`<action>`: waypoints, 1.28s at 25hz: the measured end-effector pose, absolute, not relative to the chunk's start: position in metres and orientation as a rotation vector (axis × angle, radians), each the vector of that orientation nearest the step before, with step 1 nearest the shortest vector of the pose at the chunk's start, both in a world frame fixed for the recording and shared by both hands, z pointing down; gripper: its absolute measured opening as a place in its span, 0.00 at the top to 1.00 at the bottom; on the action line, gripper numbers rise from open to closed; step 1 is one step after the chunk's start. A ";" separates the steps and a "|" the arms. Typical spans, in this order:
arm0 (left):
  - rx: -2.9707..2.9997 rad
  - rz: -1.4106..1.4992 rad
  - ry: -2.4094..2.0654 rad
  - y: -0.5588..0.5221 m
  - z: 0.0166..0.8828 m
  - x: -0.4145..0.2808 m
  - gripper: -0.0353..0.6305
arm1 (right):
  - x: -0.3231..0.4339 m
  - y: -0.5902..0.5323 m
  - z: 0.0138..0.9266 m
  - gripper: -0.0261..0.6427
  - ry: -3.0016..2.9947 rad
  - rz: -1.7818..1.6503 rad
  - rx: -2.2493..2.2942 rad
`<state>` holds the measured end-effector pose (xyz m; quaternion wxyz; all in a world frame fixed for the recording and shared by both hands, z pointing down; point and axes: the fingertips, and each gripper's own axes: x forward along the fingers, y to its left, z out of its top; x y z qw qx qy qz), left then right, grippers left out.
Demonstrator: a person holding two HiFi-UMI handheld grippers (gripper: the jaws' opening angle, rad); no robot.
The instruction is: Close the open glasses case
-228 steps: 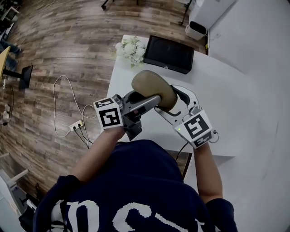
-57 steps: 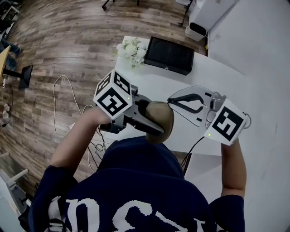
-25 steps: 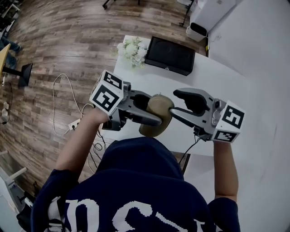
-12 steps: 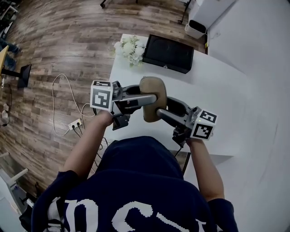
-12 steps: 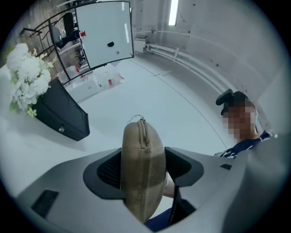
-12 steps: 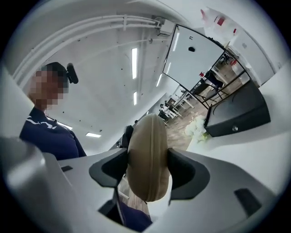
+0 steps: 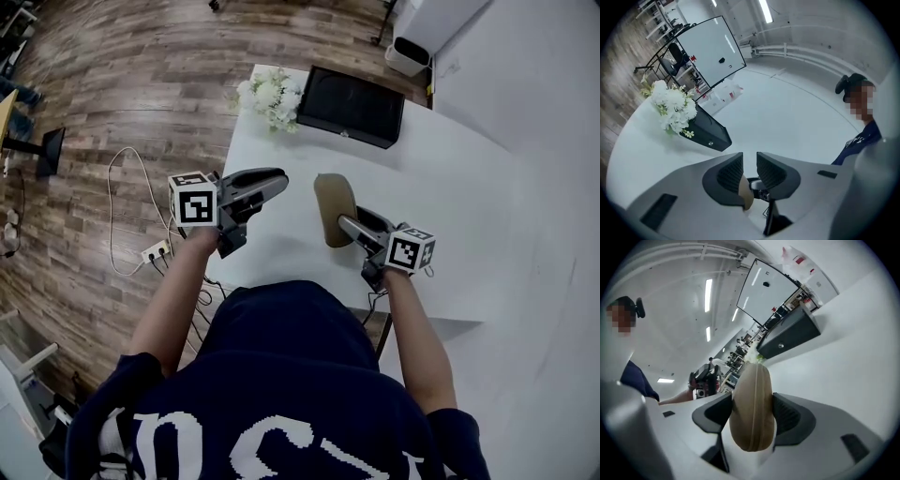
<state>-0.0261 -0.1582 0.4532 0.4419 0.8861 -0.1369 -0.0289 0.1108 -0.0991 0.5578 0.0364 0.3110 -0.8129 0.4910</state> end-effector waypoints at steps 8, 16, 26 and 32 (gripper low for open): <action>2.188 -0.188 -0.492 -0.164 0.448 -0.034 0.89 | 0.137 -0.124 0.565 0.61 -2.427 1.142 1.252; 2.469 -0.106 -0.760 -0.175 0.409 -0.034 0.91 | 0.158 -0.158 0.436 0.91 -2.547 0.471 1.562; 2.723 -0.015 -1.072 -0.188 0.341 -0.038 0.91 | 0.151 -0.156 0.303 0.92 -2.699 0.083 1.707; 2.816 -0.010 -1.265 -0.189 0.298 -0.046 0.91 | 0.146 -0.153 0.272 0.92 -2.707 0.013 1.723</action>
